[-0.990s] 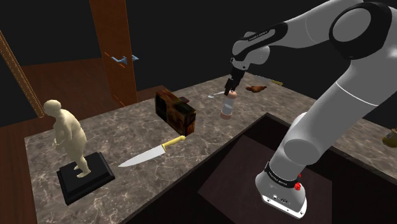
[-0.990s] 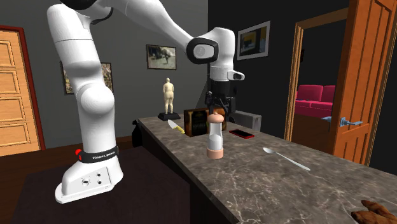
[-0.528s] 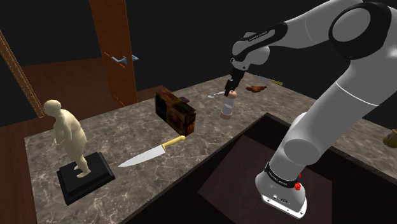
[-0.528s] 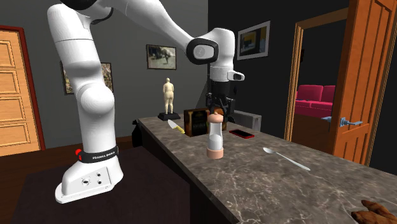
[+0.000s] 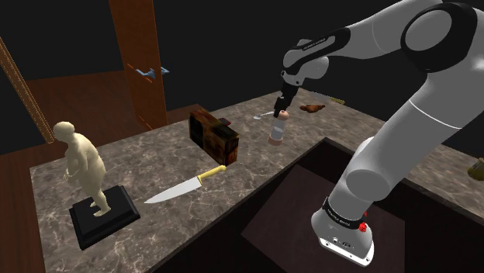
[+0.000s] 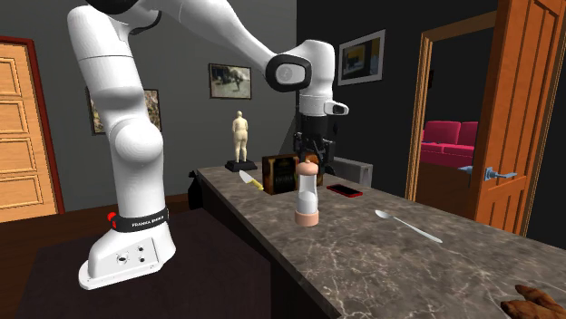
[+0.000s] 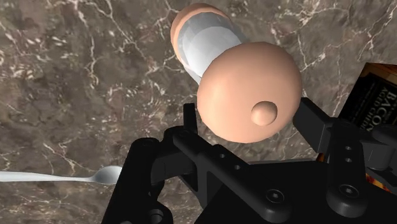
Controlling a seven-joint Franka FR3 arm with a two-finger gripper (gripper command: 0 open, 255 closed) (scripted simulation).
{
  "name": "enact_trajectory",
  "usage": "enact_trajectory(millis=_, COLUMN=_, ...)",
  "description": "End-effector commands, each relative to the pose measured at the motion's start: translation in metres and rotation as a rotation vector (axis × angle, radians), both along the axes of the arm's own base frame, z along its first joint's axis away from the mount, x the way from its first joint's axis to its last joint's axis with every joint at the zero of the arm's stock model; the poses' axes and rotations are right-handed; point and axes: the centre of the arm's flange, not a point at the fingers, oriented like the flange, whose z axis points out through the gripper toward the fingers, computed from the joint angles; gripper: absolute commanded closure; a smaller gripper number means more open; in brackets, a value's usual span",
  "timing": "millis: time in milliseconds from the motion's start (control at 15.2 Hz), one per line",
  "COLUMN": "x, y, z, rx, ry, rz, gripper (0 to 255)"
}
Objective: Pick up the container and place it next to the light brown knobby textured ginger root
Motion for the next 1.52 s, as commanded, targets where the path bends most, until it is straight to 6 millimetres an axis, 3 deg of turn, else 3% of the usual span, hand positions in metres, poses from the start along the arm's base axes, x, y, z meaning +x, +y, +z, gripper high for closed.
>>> enact_trajectory(millis=0, x=0.0, y=0.0, z=0.0, rx=0.0, ry=0.001, rz=0.0, gripper=255)
enact_trajectory(millis=1452, x=0.0, y=0.0, z=0.116, rx=0.0, ry=0.001, rz=0.0, gripper=255)
